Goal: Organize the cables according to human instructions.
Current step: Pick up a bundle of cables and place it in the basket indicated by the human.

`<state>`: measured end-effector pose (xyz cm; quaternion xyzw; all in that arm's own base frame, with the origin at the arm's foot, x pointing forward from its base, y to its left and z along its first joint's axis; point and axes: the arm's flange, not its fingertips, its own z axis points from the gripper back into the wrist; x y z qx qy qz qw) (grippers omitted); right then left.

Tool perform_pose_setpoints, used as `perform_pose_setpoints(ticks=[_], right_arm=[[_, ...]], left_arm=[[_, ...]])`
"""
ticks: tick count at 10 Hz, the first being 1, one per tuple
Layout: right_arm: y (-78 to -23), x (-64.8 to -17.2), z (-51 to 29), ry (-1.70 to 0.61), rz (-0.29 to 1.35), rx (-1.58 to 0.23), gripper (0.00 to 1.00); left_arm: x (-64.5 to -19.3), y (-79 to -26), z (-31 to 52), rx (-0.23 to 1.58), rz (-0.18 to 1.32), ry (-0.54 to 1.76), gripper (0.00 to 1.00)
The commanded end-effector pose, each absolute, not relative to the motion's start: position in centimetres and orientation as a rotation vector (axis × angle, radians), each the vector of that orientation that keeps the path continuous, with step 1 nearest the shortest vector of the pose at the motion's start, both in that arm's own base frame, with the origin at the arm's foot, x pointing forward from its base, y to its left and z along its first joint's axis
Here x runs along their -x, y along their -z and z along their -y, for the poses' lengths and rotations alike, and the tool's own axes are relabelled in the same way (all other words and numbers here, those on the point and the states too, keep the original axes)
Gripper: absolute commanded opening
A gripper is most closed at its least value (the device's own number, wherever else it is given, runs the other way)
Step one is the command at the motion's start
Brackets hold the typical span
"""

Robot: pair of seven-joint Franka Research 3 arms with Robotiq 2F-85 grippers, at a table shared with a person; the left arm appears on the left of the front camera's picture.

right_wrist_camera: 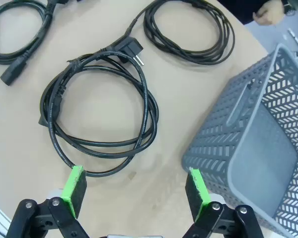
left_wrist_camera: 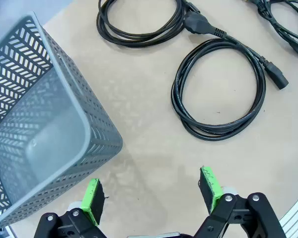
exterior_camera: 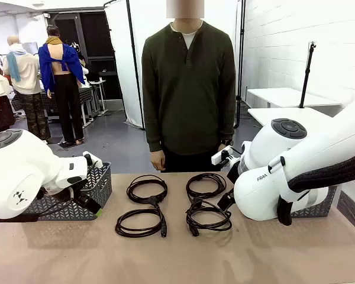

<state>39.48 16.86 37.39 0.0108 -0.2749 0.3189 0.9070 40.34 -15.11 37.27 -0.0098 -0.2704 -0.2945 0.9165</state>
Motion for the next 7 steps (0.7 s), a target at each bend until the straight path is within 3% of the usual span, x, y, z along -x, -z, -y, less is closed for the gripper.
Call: perform_pose_setpoints(ticks=[1, 7], right_arm=[[-37.39, -39.48, -16.86, -0.658, 0.567, -0.022, 1.0], [-37.39, -39.48, -16.86, -0.658, 0.567, -0.022, 1.0]], left_arm=[[-40.34, -37.28, 15.11, 0.02, 0.557, 0.606, 1.0], [-40.34, -37.28, 15.11, 0.02, 0.557, 0.606, 1.0]])
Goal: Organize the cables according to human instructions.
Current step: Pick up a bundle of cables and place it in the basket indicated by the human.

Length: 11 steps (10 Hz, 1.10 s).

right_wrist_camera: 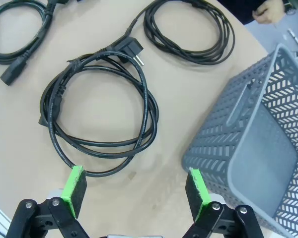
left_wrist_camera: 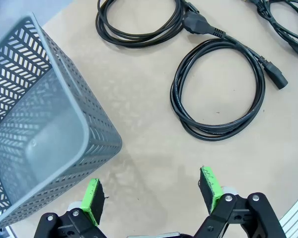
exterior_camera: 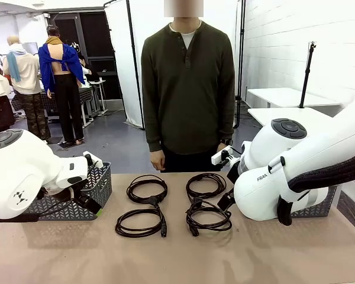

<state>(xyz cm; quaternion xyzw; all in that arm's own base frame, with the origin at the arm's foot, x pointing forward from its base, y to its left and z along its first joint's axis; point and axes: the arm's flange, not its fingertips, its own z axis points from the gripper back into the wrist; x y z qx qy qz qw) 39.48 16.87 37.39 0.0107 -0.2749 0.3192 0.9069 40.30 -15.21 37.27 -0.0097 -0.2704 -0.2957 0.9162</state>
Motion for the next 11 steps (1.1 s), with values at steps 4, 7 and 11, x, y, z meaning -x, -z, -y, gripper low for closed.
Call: perform_pose_setpoints(ticks=[4, 7, 11], right_arm=[[-37.4, -39.5, -16.9, -0.659, 0.568, -0.022, 1.0], [-40.8, -38.5, -16.8, -0.664, 0.565, -0.044, 1.0], [-45.3, -37.0, -16.2, -0.719, 0.551, -0.069, 1.0]], left_arm=[[-40.3, -37.3, 15.2, 0.02, 0.556, 0.609, 1.0], [-38.9, -39.7, 16.3, 0.0, 0.546, 0.642, 1.0], [-37.2, -45.3, 17.1, 0.006, 0.529, 0.656, 1.0]])
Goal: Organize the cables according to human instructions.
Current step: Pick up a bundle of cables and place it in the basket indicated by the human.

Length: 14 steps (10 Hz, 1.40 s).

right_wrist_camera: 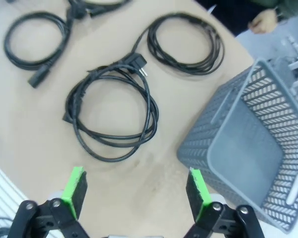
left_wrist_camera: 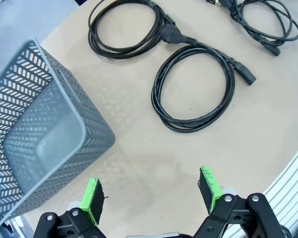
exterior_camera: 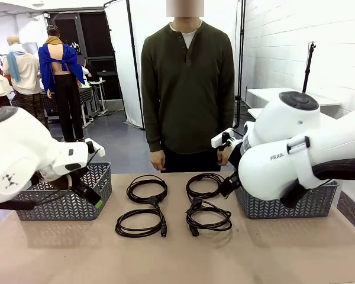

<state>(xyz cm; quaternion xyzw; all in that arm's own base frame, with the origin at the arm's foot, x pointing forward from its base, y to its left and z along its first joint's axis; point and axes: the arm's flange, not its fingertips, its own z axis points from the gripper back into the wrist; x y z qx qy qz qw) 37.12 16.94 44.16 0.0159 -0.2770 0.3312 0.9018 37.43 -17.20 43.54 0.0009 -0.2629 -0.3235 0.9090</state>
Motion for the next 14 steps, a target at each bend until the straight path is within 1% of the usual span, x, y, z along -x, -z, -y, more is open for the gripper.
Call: perform_pose_setpoints(ticks=[1, 3, 6, 7, 9, 11, 13, 14], right_arm=[[-46.3, -36.6, -15.7, -0.751, 0.558, -0.081, 1.0], [-48.4, -36.0, -14.0, -0.856, 0.579, -0.126, 1.0], [-50.3, -35.9, -11.0, -0.941, 0.645, -0.19, 1.0], [-50.5, -35.9, -10.3, -0.953, 0.657, -0.204, 1.0], [-51.1, -36.0, -9.5, -0.97, 0.68, -0.235, 1.0], [-51.3, -36.0, -8.9, -0.982, 0.705, -0.266, 1.0], [-51.4, -36.3, -9.5, -0.964, 0.704, -0.258, 1.0], [-51.4, -35.5, -9.2, -0.944, 0.691, -0.225, 1.0]], left_arm=[[-37.4, -46.8, 16.7, 0.024, 0.538, 0.688, 1.0], [-38.1, -49.6, 15.2, 0.095, 0.533, 0.784, 1.0], [-38.0, -51.6, 13.2, 0.216, 0.547, 0.902, 1.0], [-37.6, -52.1, 12.5, 0.226, 0.555, 0.952, 1.0], [-37.1, -53.3, 11.5, 0.252, 0.569, 0.979, 1.0], [-36.6, -54.3, 10.2, 0.266, 0.599, 0.975, 1.0], [-36.6, -54.5, 9.6, 0.289, 0.617, 0.959, 1.0], [-36.4, -54.3, 10.7, 0.234, 0.594, 0.955, 1.0]])
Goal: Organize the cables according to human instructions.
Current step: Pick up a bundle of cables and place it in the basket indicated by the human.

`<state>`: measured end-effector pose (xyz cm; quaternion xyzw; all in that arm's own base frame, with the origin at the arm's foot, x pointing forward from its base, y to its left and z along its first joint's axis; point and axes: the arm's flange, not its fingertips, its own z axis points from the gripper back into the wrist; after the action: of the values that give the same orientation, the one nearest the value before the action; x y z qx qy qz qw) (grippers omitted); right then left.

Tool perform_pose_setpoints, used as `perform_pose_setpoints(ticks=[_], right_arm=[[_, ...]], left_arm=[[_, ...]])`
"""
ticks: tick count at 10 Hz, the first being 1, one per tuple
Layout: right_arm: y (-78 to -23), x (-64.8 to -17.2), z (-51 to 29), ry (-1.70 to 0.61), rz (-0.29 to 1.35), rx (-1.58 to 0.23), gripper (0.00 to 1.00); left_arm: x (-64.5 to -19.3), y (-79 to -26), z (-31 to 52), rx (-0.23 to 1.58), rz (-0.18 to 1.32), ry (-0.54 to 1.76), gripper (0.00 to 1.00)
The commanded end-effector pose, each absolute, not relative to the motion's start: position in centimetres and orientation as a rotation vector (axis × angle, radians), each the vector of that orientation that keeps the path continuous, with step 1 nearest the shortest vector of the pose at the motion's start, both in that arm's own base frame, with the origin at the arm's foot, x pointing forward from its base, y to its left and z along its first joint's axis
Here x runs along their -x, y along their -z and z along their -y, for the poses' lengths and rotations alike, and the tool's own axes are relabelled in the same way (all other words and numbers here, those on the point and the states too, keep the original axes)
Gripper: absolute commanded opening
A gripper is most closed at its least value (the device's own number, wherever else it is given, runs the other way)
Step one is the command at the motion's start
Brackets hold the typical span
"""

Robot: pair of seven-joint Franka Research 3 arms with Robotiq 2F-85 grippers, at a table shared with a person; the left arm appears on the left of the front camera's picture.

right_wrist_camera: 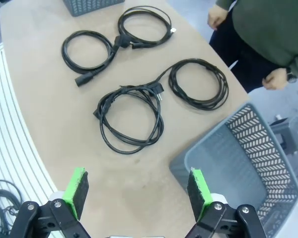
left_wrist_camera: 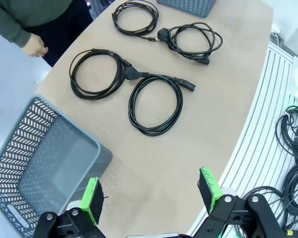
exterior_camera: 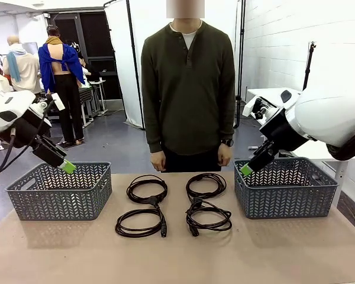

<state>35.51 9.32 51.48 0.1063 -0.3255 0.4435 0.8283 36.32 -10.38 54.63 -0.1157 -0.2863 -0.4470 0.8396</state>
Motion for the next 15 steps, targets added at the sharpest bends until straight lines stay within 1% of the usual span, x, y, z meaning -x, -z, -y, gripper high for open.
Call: perform_pose_setpoints(ticks=[1, 15], right_arm=[[-51.45, -35.53, -9.24, -0.944, 0.691, -0.225, 1.0], [-51.45, -35.53, -9.24, -0.944, 0.691, -0.225, 1.0]], left_arm=[[-36.4, -54.33, 10.73, 0.234, 0.594, 0.955, 1.0], [-36.4, -54.33, 10.73, 0.234, 0.594, 0.955, 1.0]])
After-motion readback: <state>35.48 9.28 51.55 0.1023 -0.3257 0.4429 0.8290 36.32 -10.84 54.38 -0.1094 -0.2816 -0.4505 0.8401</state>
